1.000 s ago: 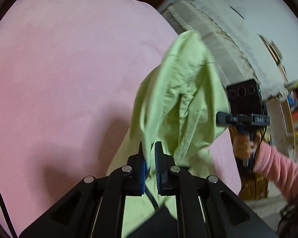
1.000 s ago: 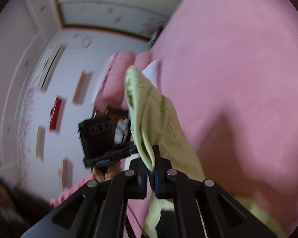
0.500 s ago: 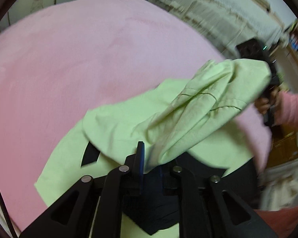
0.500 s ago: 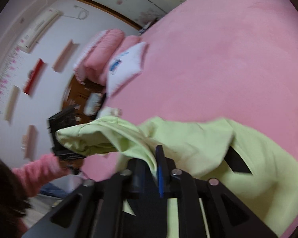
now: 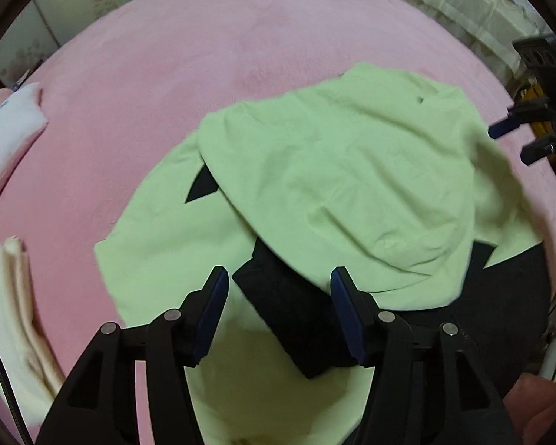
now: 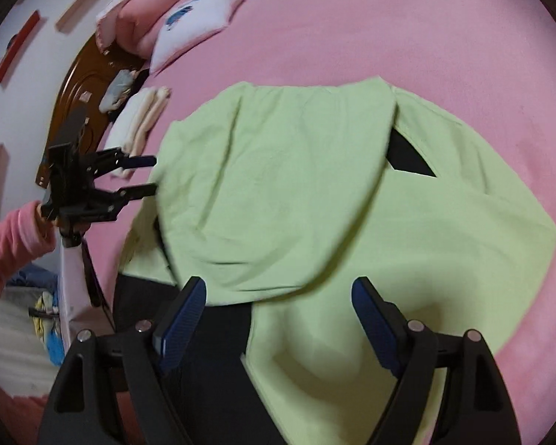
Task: Fold large clothes
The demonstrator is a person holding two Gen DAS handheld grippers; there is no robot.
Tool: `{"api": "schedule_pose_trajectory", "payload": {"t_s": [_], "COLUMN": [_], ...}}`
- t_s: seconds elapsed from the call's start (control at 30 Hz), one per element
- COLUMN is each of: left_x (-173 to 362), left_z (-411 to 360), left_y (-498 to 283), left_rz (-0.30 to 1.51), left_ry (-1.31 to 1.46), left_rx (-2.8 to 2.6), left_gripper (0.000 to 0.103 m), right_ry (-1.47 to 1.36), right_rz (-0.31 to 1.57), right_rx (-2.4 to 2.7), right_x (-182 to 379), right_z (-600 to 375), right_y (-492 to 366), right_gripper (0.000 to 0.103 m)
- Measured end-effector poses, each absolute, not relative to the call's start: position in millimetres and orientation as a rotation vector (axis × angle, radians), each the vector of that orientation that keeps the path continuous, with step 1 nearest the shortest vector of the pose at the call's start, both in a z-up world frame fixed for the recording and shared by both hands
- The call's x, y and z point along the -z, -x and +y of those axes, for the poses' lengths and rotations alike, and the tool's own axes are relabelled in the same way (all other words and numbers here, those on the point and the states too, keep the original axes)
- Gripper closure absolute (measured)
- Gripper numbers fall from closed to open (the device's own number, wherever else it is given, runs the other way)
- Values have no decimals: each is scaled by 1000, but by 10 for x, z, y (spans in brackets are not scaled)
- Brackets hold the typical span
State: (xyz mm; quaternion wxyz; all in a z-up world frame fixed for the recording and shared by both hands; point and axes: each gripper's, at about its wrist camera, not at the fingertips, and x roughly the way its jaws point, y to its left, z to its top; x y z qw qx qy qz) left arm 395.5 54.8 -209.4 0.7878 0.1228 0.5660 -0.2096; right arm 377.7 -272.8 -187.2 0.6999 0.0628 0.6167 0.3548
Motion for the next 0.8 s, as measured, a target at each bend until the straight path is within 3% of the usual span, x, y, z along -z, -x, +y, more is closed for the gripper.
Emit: {"api": "schedule_pose_trajectory", "payload": {"t_s": [0.2,0.27,0.3,0.37,0.43,0.57,0.63,0.8], "left_x": [1784,1894,1966,2162,2350,2692,2824,2796], "left_z": [163,-4,-74,-168,-218,-306,-246,84], "left_y": [-3795,-3819,-3857,-3945,-3993,-4013,-3983,-3958], "left_rz": [1165,1199,1222,1291,1327,1409,1426,1395], "left_ry": [-47,20,57,179,260,196,163,110], "left_rx": [476,399,362,290,275,232,203,65], "left_gripper": [47,59,73,82,90,91,97,98], "right_ry": [-371,-469,-508,-551,-558,-518,-539,-632], "right_rz": [1238,1210,1220,1257,1320,1400,1415,1413], "right_rx": [-789,-790,-797,-773,-711,-609,-584,-498], "right_x": [1501,1627,1731,1926,2180,2588,2695,2758], "right_z": [-2560,-2408,-2296,-2091,-1884,-1672,-1718,-2135], "right_y": [-3618,-3573,-3566,-3564,-3542,-3444,-3420,-3448], "right_gripper": [22,24,28,65,84,94,103,103]}}
